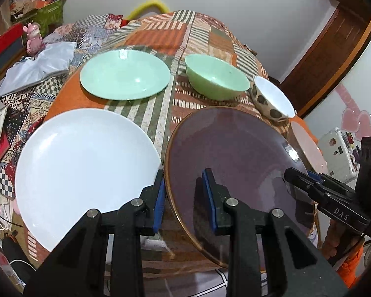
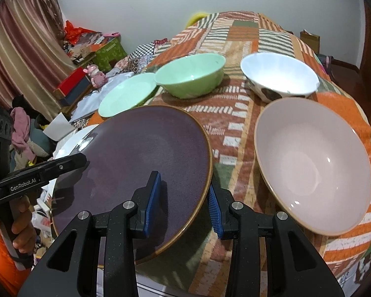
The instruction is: Organize plates and bowls
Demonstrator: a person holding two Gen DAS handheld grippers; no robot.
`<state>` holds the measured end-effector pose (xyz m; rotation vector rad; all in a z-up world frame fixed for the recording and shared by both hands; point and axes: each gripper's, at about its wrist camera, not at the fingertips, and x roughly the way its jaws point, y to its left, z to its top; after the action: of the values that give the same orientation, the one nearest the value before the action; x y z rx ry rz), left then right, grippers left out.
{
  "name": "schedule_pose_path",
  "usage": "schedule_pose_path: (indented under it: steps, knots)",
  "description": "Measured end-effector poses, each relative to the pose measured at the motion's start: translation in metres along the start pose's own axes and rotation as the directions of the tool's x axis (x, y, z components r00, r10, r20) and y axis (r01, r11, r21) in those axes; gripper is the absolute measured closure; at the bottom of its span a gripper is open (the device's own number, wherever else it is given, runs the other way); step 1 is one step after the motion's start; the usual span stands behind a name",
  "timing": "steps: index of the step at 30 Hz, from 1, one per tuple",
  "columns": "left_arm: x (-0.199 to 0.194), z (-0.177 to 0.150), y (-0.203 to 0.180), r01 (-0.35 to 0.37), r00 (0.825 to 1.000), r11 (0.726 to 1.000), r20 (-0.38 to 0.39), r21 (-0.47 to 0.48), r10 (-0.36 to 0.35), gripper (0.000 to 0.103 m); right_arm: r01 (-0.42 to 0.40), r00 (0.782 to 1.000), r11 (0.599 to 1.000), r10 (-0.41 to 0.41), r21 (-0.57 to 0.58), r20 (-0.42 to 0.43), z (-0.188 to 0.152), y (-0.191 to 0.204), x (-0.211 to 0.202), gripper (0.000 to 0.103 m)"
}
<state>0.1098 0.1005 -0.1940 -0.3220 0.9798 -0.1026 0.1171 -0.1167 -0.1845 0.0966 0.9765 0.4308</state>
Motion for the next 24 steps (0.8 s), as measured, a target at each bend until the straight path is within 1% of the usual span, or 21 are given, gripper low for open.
schedule_pose_path:
  steps: [10, 15, 22, 24]
  knots:
    - [0.024, 0.001, -0.002, 0.001, 0.999, 1.0, -0.041, 0.019, 0.0, 0.074, 0.045, 0.999, 0.998, -0.044, 0.039, -0.02, -0.005, -0.011, 0.009, 0.07]
    - [0.036, 0.004, -0.007, 0.005, 0.999, 0.999, -0.049, 0.037, -0.003, 0.074, 0.064, 0.998, 0.995, -0.062, 0.081, -0.027, -0.007, -0.019, 0.013, 0.07]
    - [0.051, 0.009, -0.01, -0.008, 0.998, 0.998, -0.068, 0.056, 0.012, 0.074, 0.086, 0.996, 0.991, -0.084, 0.105, -0.02, -0.006, -0.021, 0.016, 0.07]
    - [0.055, 0.011, -0.009, -0.008, 0.997, 0.998, -0.075, 0.055, 0.013, 0.074, 0.084, 0.996, 0.988, -0.083, 0.128, -0.017, -0.005, -0.025, 0.016, 0.07]
